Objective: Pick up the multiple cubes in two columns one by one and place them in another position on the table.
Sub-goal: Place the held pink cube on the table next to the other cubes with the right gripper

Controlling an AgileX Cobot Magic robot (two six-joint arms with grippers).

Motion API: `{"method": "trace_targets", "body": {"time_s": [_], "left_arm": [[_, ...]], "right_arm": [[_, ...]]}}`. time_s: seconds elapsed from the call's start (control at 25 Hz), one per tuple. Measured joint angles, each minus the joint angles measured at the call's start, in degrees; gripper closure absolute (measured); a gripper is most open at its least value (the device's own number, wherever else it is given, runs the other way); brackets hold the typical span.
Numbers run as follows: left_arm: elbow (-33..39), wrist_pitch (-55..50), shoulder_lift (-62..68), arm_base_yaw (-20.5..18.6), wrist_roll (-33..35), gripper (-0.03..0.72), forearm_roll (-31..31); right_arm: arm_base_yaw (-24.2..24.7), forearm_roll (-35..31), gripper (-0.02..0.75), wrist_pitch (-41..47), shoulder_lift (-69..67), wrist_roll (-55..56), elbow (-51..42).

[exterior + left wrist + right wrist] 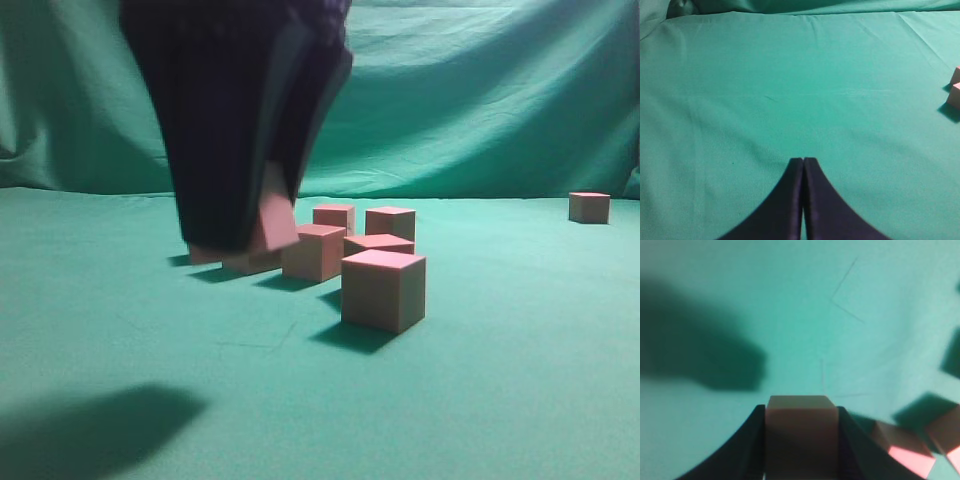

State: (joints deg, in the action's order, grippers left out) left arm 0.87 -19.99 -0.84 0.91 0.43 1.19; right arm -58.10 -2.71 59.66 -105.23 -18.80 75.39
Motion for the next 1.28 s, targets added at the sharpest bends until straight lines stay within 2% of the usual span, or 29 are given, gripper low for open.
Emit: {"method": "trace_targets", "body": {"time_s": [0.44, 0.88, 1.28], "left_arm": [[0.0, 0.0, 0.0, 0.0, 0.0, 0.688, 0.0], [0.0, 0.0, 0.0, 0.0, 0.0, 0.688, 0.0], [0.0, 0.0, 0.0, 0.0, 0.0, 0.688, 0.0]], "right_arm": [[1.16, 2.72, 0.479, -9.31, -3.25, -2.51, -1.07], [3.27, 2.85, 0.479, -14.84, -3.37, -3.14, -5.85], [3.5, 2.52, 0.479, -16.63, -3.71, -3.14, -5.97]]}}
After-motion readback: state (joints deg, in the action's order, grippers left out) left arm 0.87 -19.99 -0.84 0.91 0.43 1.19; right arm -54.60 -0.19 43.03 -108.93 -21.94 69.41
